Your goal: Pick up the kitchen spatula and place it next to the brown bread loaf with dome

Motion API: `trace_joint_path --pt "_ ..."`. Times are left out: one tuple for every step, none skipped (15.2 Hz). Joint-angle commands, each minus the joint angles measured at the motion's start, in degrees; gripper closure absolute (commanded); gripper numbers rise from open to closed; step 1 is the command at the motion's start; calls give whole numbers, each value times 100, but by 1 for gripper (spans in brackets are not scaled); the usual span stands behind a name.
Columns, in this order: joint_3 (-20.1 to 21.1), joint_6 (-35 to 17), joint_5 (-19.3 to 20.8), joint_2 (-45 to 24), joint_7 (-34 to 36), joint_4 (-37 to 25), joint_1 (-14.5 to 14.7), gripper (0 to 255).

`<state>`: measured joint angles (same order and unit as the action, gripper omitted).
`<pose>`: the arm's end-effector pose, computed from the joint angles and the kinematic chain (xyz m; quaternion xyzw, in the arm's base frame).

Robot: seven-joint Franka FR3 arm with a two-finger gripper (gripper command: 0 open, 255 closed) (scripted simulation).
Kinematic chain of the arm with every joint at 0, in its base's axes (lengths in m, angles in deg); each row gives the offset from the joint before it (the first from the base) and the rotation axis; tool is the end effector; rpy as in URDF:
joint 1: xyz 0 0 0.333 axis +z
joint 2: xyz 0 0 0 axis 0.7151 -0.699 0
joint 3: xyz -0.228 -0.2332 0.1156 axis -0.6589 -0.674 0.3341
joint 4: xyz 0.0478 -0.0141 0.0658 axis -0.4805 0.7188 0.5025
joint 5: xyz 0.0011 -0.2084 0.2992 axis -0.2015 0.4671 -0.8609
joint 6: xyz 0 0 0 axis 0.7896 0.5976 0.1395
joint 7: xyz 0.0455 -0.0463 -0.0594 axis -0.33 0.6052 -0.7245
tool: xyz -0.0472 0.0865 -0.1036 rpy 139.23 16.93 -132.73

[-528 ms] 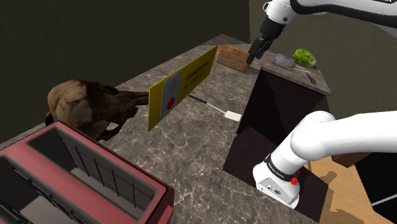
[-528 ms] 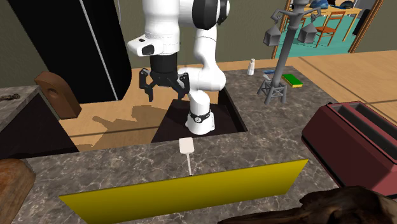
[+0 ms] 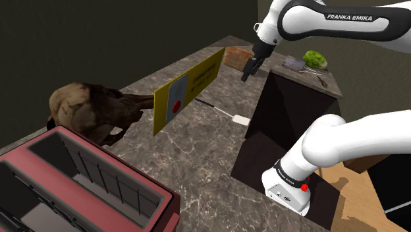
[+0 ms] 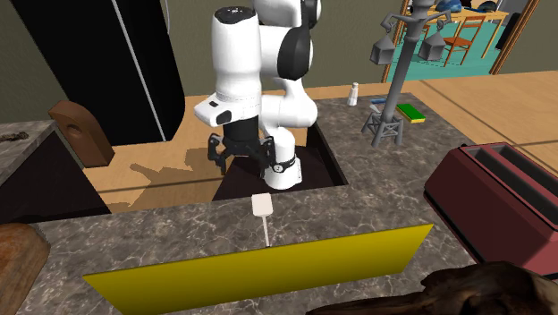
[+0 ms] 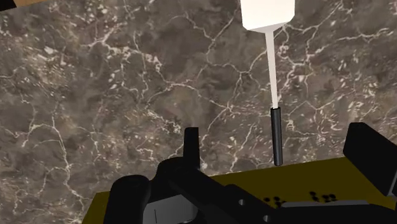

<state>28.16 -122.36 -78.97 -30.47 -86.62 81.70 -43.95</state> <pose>0.3061 -0.0234 0.5125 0.9954 0.0833 0.0446 0.0163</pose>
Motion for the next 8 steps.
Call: trace_joint_path --pt "1 -354 -44 -166 -74 206 89 0" --pt "4 -543 -68 -265 -109 311 136 0" --pt "7 -735 -94 -372 -144 410 184 0" --pt "10 -929 -120 -488 -181 503 232 0" --pt "14 -1125 -148 -611 -219 590 282 0" --pt "18 -1323 -177 -744 -258 670 333 0" --pt "22 -1522 -207 -884 -298 744 386 0" --pt "25 -1723 -239 -1033 -339 810 440 0"
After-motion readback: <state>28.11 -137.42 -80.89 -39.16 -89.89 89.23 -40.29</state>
